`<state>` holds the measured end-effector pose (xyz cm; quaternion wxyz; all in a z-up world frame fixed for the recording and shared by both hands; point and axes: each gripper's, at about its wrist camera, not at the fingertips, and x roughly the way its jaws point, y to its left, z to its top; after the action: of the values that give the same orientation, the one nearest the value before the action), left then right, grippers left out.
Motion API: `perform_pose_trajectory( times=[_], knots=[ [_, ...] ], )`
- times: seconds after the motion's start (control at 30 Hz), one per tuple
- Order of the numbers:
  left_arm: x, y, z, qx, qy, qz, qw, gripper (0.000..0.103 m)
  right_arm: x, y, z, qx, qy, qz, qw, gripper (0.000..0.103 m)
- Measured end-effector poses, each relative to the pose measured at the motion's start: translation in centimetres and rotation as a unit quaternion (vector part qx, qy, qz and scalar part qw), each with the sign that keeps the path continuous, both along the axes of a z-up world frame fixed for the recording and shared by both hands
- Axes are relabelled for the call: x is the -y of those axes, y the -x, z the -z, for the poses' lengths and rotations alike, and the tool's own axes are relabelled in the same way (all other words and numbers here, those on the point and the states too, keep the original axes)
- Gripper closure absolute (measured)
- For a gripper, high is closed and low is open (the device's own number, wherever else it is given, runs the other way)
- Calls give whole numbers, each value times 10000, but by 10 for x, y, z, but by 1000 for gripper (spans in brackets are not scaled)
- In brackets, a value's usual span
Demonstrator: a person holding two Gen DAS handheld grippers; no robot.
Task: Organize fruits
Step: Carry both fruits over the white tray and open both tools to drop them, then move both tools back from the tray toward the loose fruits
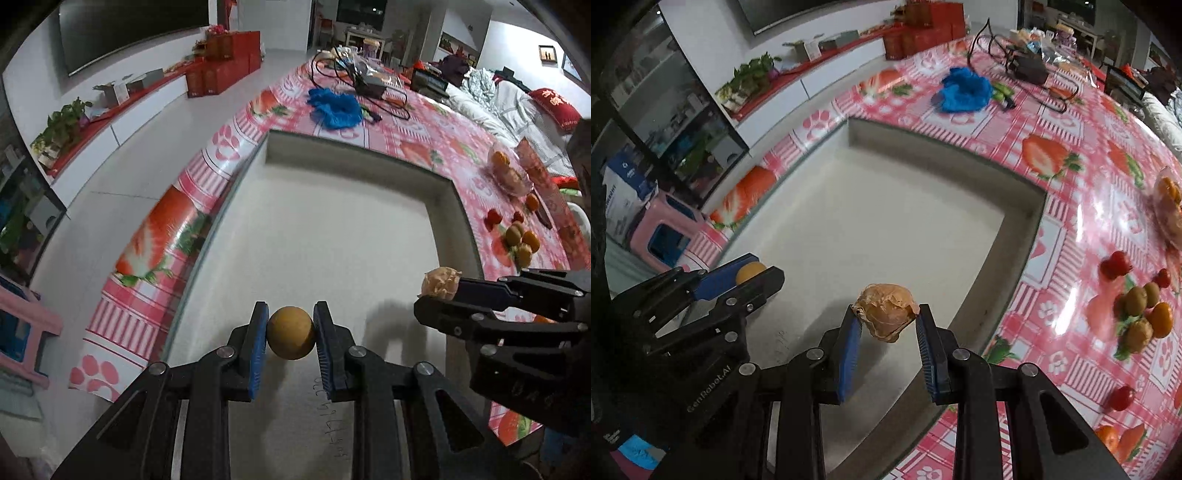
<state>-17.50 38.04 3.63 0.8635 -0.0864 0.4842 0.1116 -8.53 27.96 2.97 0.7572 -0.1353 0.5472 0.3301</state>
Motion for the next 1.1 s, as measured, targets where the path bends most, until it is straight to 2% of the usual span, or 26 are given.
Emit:
perform_pose_trajectory(
  times=[0.07,0.13,0.17,0.2,0.23,0.3,0.4,0.63,0.67,0.7,0.77,1.1],
  knots=[
    [1,0,2,-39,-26,-15,10000,75,1,0,5,-41,59,-4,10000,71],
    [4,0,4,-81,-91,-16,9999,69,3,-1,8,-110,79,14,9999,71],
    [4,0,3,-84,-110,-17,9999,57,4,-1,9,-150,75,21,9999,65],
    [5,1,3,-81,-176,-66,9998,49,5,-1,8,-157,64,22,9999,51],
    [5,1,2,-77,-245,-121,9996,45,7,-1,7,-129,46,23,9999,46],
    [4,2,1,-83,-280,-204,9994,32,8,0,4,-50,54,19,10000,45],
    [4,4,-2,-70,-196,-226,9995,27,14,0,1,-19,20,65,10000,45],
    [20,5,-17,21,-473,-130,9988,25,29,4,-15,98,-125,126,9998,45],
    [21,6,-19,39,-523,-142,9985,24,29,3,-17,154,-96,154,9997,41],
    [23,6,-23,70,-523,-134,9985,24,33,4,-20,245,-58,212,9995,27],
    [27,6,-28,121,-514,-116,9985,24,43,4,-27,364,-140,288,9988,15],
    [67,5,-57,335,-815,219,9959,23,99,-3,-44,461,-313,887,9945,15]
  ],
)
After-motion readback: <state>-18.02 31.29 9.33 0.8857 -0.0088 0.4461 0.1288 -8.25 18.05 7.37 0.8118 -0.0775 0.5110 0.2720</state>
